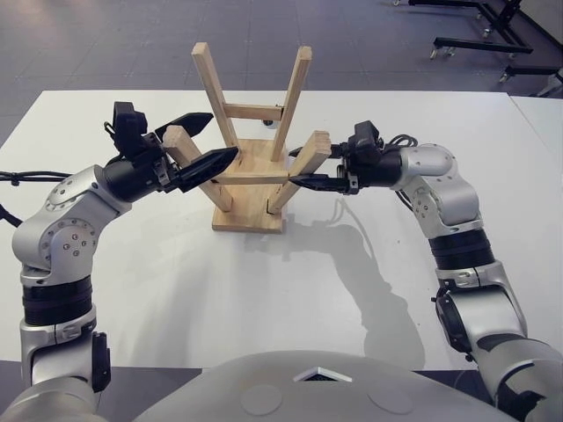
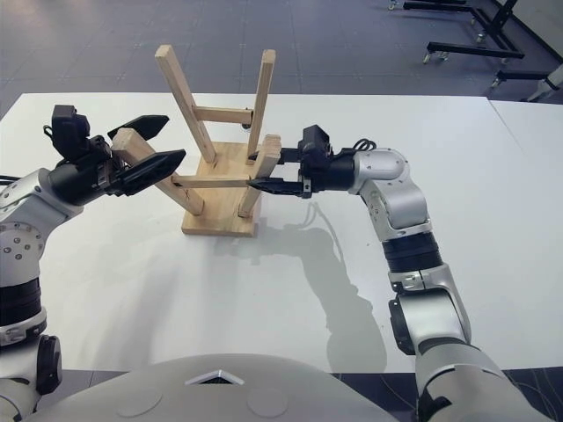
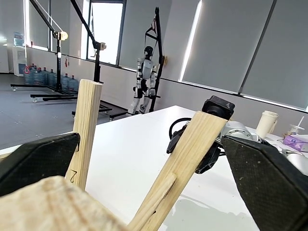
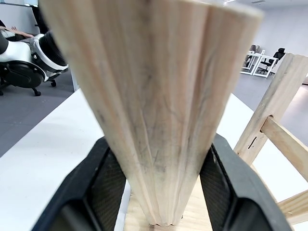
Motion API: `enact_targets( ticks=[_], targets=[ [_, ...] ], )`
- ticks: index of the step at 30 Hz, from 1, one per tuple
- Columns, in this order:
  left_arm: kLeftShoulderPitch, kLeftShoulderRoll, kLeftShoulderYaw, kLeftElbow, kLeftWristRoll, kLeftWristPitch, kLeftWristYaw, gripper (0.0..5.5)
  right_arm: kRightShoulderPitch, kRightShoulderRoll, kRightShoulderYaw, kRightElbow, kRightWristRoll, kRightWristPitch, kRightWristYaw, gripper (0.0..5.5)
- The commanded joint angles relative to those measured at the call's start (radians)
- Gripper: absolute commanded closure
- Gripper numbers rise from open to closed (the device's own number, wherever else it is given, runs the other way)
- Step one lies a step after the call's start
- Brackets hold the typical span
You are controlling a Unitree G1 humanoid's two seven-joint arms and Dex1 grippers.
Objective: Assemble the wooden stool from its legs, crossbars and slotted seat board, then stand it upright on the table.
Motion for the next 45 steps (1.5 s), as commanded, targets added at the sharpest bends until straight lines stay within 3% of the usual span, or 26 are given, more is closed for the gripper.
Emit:
enact_targets(
  ticks=[1,6,10,24,34,41,45],
  targets=[
    [-0.003,-0.015,-0.027,-0.010,-0.007,0.008,-0.010,0.10,-0.011,0.014,0.074,-0.046,-0.045,0.015,0.008,3.46],
    [-0.004,-0.015,-0.028,-0.004,-0.001,0.007,-0.015,0.10,0.010,0.006,0.085,-0.062,-0.038,0.031,0.001,3.46],
    [-0.009,-0.014,-0.028,0.002,0.003,0.004,-0.017,0.10,0.010,0.005,0.079,-0.071,-0.033,0.035,-0.014,2.53],
    [-0.012,-0.012,-0.024,0.000,0.001,0.003,-0.017,0.10,0.069,-0.038,-0.002,-0.125,0.009,0.039,-0.027,0.18],
    [-0.012,-0.014,-0.025,-0.033,-0.009,0.014,0.006,0.10,0.164,-0.098,-0.169,-0.299,0.171,0.118,-0.083,0.14],
    [-0.011,-0.052,-0.064,-0.149,-0.045,0.056,0.102,0.10,0.199,-0.053,-0.414,-0.493,0.397,0.166,-0.352,0.14],
    [-0.011,-0.074,-0.091,-0.184,-0.050,0.071,0.149,0.10,0.164,-0.043,-0.454,-0.561,0.435,0.171,-0.491,0.14]
  ],
)
